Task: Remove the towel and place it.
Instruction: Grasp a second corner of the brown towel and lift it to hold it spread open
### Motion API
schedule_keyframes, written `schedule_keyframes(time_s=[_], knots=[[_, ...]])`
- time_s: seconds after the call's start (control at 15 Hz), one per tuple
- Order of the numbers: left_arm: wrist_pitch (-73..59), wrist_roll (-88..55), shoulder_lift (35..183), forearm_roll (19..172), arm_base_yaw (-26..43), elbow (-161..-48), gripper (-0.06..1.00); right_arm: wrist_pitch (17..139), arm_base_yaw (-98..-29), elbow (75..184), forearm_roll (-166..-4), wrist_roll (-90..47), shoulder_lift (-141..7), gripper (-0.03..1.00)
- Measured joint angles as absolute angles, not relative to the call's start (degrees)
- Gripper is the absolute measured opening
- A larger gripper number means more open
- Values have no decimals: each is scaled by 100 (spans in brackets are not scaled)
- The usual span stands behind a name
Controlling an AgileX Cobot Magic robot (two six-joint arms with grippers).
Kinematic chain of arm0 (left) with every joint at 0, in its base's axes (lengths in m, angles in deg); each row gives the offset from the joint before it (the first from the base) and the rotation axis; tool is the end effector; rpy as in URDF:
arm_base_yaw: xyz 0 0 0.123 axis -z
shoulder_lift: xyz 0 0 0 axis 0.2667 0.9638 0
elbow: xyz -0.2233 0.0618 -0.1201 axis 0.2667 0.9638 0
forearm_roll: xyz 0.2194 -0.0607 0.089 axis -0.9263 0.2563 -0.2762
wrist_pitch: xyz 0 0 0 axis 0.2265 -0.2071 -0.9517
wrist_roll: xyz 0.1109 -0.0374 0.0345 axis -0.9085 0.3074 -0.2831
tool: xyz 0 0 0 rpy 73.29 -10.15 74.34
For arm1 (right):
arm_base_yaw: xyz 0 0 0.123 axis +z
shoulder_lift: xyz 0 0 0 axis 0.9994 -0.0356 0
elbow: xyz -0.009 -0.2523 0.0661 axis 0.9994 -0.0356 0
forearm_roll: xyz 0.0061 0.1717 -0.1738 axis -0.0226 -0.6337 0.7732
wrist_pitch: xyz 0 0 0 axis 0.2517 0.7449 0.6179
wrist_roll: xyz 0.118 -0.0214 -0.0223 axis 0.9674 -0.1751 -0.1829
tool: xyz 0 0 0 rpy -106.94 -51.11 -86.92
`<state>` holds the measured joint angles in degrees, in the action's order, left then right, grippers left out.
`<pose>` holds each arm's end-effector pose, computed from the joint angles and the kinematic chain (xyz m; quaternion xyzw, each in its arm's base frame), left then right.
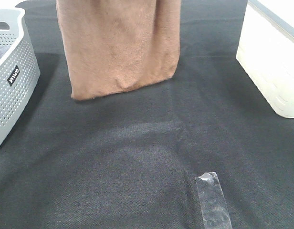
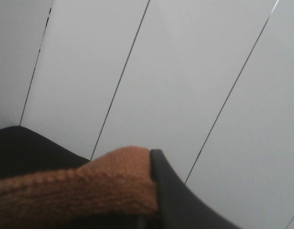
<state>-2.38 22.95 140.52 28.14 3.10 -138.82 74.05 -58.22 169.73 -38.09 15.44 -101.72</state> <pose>0.4268 -0.1446 0.4762 0.3411 0.5062 0.2021 0.7659 0.4091 0.2139 0.4661 -0.2510 0.6122 -0.0094 0.7498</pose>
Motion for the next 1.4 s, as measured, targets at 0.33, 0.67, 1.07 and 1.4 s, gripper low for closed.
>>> schedule_keyframes(time_s=[0.33, 0.67, 1.07, 1.4], knots=[[599, 2295, 14963, 3135, -17, -14850, 0, 7869, -6177, 17781, -3895, 2037, -10779, 0], [736, 2295, 16653, 3301, -68, -17377, 0, 8431, -6745, 18492, -4749, 2048, -11466, 0], [484, 2301, 16779, 3359, -80, -17595, 0, 8213, -6768, 18537, -5053, 2048, -11466, 0], [-1418, 2404, 16922, 4470, 104, -17606, 0, 6563, -6756, 18537, -5878, 1859, -11466, 0]])
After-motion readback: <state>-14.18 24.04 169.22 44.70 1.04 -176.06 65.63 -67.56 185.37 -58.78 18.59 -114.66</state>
